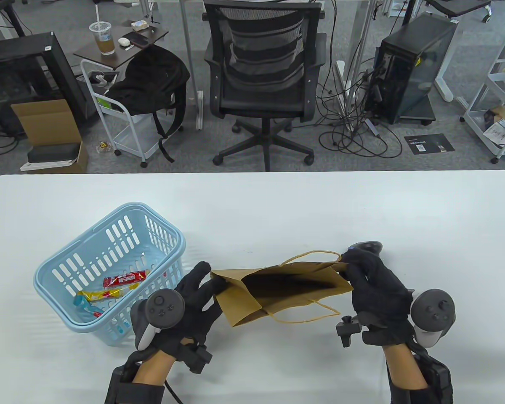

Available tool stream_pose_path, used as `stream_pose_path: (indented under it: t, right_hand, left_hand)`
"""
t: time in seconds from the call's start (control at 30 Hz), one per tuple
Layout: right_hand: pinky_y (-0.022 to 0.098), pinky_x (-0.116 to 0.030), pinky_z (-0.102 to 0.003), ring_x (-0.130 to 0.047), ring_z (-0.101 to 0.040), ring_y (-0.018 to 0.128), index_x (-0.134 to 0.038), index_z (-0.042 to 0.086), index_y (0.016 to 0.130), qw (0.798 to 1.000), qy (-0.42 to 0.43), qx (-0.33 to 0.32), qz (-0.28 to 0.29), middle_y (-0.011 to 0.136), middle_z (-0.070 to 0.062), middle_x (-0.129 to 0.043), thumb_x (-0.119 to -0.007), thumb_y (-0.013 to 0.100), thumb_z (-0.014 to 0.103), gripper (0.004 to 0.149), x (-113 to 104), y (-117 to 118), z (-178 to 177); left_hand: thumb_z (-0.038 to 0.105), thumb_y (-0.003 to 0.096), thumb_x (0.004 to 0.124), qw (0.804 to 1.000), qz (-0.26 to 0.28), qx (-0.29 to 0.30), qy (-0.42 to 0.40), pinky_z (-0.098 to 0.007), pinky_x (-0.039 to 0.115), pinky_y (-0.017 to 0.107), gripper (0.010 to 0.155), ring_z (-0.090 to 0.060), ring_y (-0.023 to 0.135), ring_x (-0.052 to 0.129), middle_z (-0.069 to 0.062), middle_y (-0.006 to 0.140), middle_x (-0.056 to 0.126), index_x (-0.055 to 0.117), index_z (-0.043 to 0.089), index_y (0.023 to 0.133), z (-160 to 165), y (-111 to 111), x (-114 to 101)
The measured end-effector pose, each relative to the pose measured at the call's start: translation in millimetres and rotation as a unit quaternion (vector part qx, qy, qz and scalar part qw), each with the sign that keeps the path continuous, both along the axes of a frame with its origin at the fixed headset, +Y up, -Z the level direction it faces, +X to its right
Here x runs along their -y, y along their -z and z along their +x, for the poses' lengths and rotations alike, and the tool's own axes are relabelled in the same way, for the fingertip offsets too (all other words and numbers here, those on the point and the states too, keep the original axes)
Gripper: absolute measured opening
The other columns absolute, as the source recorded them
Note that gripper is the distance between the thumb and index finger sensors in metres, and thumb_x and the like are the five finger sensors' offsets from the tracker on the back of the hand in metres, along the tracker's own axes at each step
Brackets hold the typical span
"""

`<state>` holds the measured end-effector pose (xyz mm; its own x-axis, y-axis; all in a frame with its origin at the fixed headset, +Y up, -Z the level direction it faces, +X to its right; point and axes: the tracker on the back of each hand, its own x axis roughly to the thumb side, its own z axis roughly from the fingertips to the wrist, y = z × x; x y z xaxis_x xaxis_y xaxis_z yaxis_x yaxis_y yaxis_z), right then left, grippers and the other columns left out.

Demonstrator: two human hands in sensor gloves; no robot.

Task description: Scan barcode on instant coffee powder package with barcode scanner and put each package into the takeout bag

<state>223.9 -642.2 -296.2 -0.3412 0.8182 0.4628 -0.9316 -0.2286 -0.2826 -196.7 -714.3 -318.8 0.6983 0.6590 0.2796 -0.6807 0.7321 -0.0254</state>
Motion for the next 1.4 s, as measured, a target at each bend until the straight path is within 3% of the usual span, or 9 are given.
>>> stream_pose_path:
  t: [0.4, 0.77, 0.87, 0.93, 1.0, 1.1, 1.23, 1.33, 1.4]
  right_hand:
    - [0.056, -0.086, -0.038, -0.106, -0.014, 0.048, -0.082, 0.030, 0.085, 0.998, 0.048, 0.030, -0.006, 0.072, -0.002, -0.100, -0.080, 0.045, 0.037, 0.041, 1.2, -0.9, 8.8]
    - [0.054, -0.088, -0.037, -0.107, -0.013, 0.044, -0.082, 0.027, 0.086, 0.995, 0.083, 0.047, -0.014, 0.068, -0.003, -0.101, -0.079, 0.046, 0.037, 0.041, 2.1, -2.4, 9.8]
    - [0.053, -0.088, -0.037, -0.108, -0.013, 0.044, -0.082, 0.027, 0.086, 0.994, 0.092, 0.049, -0.018, 0.068, -0.003, -0.102, -0.080, 0.047, 0.037, 0.041, 1.9, -2.9, 11.0]
    - [0.045, -0.088, -0.035, -0.107, -0.010, 0.037, -0.083, 0.027, 0.086, 0.994, 0.093, 0.062, -0.017, 0.067, -0.003, -0.103, -0.082, 0.047, 0.038, 0.041, 0.0, -4.6, 14.7]
    - [0.028, -0.088, -0.029, -0.099, -0.004, 0.014, -0.085, 0.027, 0.086, 0.991, 0.075, 0.107, -0.004, 0.063, -0.001, -0.105, -0.084, 0.046, 0.039, 0.041, -4.4, -8.1, 23.0]
    - [0.026, -0.087, -0.028, -0.095, -0.002, 0.010, -0.085, 0.029, 0.085, 0.984, 0.081, 0.161, -0.004, 0.059, 0.003, -0.105, -0.083, 0.046, 0.040, 0.041, -8.9, -9.8, 54.1]
    - [0.028, -0.087, -0.028, -0.095, -0.002, 0.012, -0.085, 0.032, 0.086, 0.981, 0.111, 0.159, -0.033, 0.058, 0.005, -0.105, -0.080, 0.047, 0.040, 0.040, 1.2, -2.9, 72.6]
    - [0.034, -0.087, -0.031, -0.098, -0.004, 0.020, -0.082, 0.035, 0.090, 0.981, 0.117, 0.144, -0.054, 0.067, 0.006, -0.104, -0.078, 0.048, 0.040, 0.042, 6.7, 0.8, 68.4]
    - [0.041, -0.086, -0.034, -0.102, -0.007, 0.032, -0.074, 0.036, 0.099, 0.982, 0.124, 0.128, -0.064, 0.088, -0.001, -0.095, -0.076, 0.050, 0.043, 0.049, 8.5, 2.4, 66.6]
  left_hand:
    - [0.053, 0.0397, 0.087, 1.000, -0.016, -0.010, -0.001, -0.056, 0.042, 0.084, 0.070, -0.029, 0.116, 0.046, 0.005, 0.121, 0.036, 0.064, 0.033, 0.103, -1.3, 2.0, 2.3]
    - [0.043, 0.0409, 0.088, 1.000, -0.021, -0.015, -0.012, -0.053, 0.046, 0.082, 0.050, -0.029, 0.112, 0.050, 0.004, 0.116, 0.042, 0.078, 0.023, 0.086, 0.7, 3.5, 3.2]
    - [0.038, 0.0407, 0.086, 1.000, -0.001, -0.013, -0.017, -0.053, 0.045, 0.082, 0.046, -0.028, 0.111, 0.051, 0.005, 0.116, 0.044, 0.082, 0.024, 0.084, 0.1, 2.1, -0.4]
    - [0.035, 0.0401, 0.083, 1.000, 0.004, 0.009, -0.028, -0.052, 0.044, 0.083, 0.045, -0.027, 0.111, 0.050, 0.007, 0.115, 0.045, 0.084, 0.023, 0.083, -1.7, 1.9, -5.7]
    - [0.032, 0.0390, 0.082, 0.997, -0.034, 0.061, -0.030, -0.052, 0.044, 0.083, 0.045, -0.026, 0.110, 0.052, 0.007, 0.113, 0.048, 0.086, 0.021, 0.083, -1.8, 3.9, -9.8]
    - [0.031, 0.0383, 0.080, 0.990, -0.068, 0.113, -0.053, -0.053, 0.046, 0.083, 0.045, -0.026, 0.108, 0.056, 0.007, 0.111, 0.053, 0.087, 0.024, 0.082, -6.3, 6.9, -15.9]
    - [0.031, 0.0387, 0.080, 0.974, -0.049, 0.137, -0.171, -0.055, 0.046, 0.081, 0.045, -0.027, 0.105, 0.059, 0.006, 0.108, 0.057, 0.086, 0.025, 0.083, -14.0, 6.2, -27.6]
    - [0.032, 0.0389, 0.079, 0.986, -0.033, 0.101, -0.130, -0.055, 0.047, 0.082, 0.045, -0.026, 0.105, 0.062, 0.007, 0.108, 0.059, 0.085, 0.028, 0.083, -18.4, 5.2, -22.5]
    - [0.031, 0.0397, 0.078, 0.980, -0.037, 0.093, -0.170, -0.055, 0.047, 0.081, 0.045, -0.027, 0.104, 0.062, 0.006, 0.107, 0.059, 0.082, 0.027, 0.084, -21.6, 7.3, -17.0]
